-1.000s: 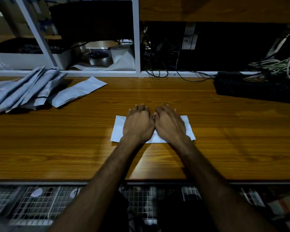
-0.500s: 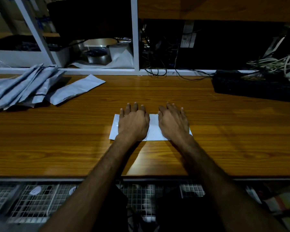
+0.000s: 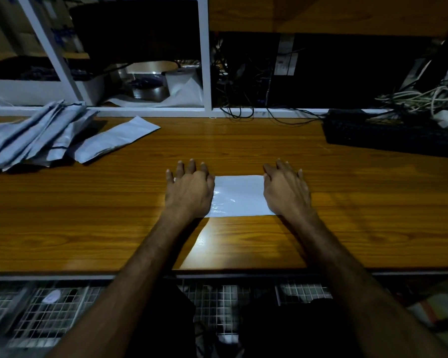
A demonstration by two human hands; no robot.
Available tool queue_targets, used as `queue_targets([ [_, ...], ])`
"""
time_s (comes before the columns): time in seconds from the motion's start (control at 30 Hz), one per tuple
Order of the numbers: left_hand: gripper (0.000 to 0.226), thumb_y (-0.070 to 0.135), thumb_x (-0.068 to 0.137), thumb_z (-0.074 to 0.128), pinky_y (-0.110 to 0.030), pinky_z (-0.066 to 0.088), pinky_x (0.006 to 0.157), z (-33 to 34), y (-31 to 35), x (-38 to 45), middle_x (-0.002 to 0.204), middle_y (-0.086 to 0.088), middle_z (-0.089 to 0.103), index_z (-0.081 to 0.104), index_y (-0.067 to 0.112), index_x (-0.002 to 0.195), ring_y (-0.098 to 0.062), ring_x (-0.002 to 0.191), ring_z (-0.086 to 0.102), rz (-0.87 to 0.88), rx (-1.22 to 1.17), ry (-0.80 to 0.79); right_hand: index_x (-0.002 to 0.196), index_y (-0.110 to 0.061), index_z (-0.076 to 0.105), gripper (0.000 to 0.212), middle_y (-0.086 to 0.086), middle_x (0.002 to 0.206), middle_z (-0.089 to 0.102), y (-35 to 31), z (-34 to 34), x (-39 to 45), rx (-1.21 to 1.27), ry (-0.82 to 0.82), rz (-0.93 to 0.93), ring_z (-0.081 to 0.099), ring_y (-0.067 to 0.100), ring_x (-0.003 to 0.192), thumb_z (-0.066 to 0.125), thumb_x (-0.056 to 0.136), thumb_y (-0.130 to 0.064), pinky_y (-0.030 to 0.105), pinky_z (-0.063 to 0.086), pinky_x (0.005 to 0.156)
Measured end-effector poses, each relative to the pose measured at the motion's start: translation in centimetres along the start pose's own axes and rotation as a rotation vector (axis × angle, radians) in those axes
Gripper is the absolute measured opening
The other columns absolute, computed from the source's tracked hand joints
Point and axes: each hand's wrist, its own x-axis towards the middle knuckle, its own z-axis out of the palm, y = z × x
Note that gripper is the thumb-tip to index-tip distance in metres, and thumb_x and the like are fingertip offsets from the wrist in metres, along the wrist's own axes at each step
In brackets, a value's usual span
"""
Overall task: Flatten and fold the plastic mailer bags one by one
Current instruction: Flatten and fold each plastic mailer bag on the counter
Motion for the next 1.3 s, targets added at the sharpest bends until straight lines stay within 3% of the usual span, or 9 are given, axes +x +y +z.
queue_targets([
  [0.2,0.053,0.043,0.11,0.026,-0.067,0.01,0.123,-0.3,-1.5,-0.3,0.167,-0.013,0.026,0.03,0.019,0.158,-0.041,0.156,0.014,-0.045,-0.01,-0.005,0.15,-0.018,0.051,0.042,0.018,0.158,0.043,0.8,-0.2,-0.1,0.026,0.002,0.026,0.033,0.035,0.15,0.04,0.11,-0.027,0.059,0.025,0.122],
  [0.43,0.052,0.038,0.109,0.036,-0.067,0.013,0.122,-0.8,-4.1,-0.9,0.164,-0.013,0.03,0.031,0.019,0.158,-0.042,0.155,0.017,-0.1,-0.001,0.009,0.148,-0.017,0.054,0.041,0.015,0.158,0.045,1.9,-0.8,-0.6,0.081,0.039,0.065,0.035,0.033,0.15,0.043,0.11,-0.028,0.056,0.021,0.123],
  [0.63,0.028,0.022,0.1,0.055,-0.061,0.035,0.114,-1.9,-4.9,-2.5,0.136,-0.011,0.061,0.063,0.014,0.125,-0.038,0.136,0.045,-0.142,-0.007,0.172,0.127,-0.011,0.071,0.028,0.011,0.139,0.064,2.0,-1.4,-1.5,0.16,0.163,0.086,0.058,0.028,0.129,0.056,0.105,-0.019,0.051,0.024,0.123],
  [0.7,0.024,0.019,0.097,0.059,-0.06,0.037,0.114,-2.2,-4.7,-3.2,0.133,-0.012,0.064,0.067,0.013,0.118,-0.038,0.135,0.048,-0.143,0.0,0.218,0.118,-0.011,0.074,0.022,0.009,0.126,0.071,1.8,-1.8,-2.2,0.21,0.238,0.076,0.064,0.025,0.118,0.058,0.103,-0.014,0.048,0.025,0.123],
  [0.8,0.018,0.019,0.101,0.056,-0.059,0.032,0.12,-2.3,-3.4,-4.6,0.138,-0.012,0.064,0.069,0.015,0.112,-0.036,0.14,0.046,-0.061,-0.085,0.309,0.121,-0.011,0.072,0.024,0.008,0.132,0.069,0.7,-2.2,-3.6,0.275,0.269,0.034,0.061,0.023,0.125,0.056,0.104,-0.016,0.044,0.021,0.124],
  [0.97,0.022,0.019,0.108,0.045,-0.053,0.023,0.124,-1.1,1.4,-6.5,0.145,-0.006,0.055,0.062,0.015,0.121,-0.027,0.154,0.027,0.27,-0.324,0.193,0.148,-0.014,0.053,0.041,0.004,0.161,0.043,-3.5,-1.8,-5.5,0.284,0.061,-0.206,0.035,0.02,0.15,0.042,0.11,-0.025,0.039,0.023,0.125],
  [1.03,0.03,0.02,0.11,0.04,-0.052,0.021,0.126,-0.4,2.1,-6.5,0.151,-0.003,0.048,0.055,0.015,0.135,-0.025,0.155,0.023,0.339,-0.348,0.122,0.156,-0.014,0.042,0.047,0.004,0.168,0.031,-4.5,-1.0,-5.7,0.252,-0.024,-0.294,0.024,0.019,0.156,0.036,0.112,-0.027,0.041,0.02,0.127],
  [1.17,0.049,0.03,0.111,0.032,-0.054,0.026,0.124,0.2,2.1,-6.4,0.166,-0.005,0.033,0.034,0.017,0.159,-0.025,0.154,0.023,0.311,-0.168,0.103,0.163,-0.017,0.024,0.054,0.001,0.172,0.017,-4.5,0.2,-5.9,0.169,-0.094,-0.294,0.011,0.017,0.159,0.028,0.112,-0.033,0.041,0.011,0.129],
  [1.3,0.06,0.045,0.111,0.022,-0.046,0.01,0.127,0.3,2.3,-6.7,0.174,-0.006,0.01,0.016,0.023,0.166,-0.025,0.16,0.007,0.192,-0.103,0.046,0.164,-0.018,0.022,0.055,0.002,0.172,0.016,-4.4,0.0,-6.1,0.117,-0.096,-0.257,0.011,0.018,0.159,0.027,0.112,-0.035,0.041,0.011,0.129],
])
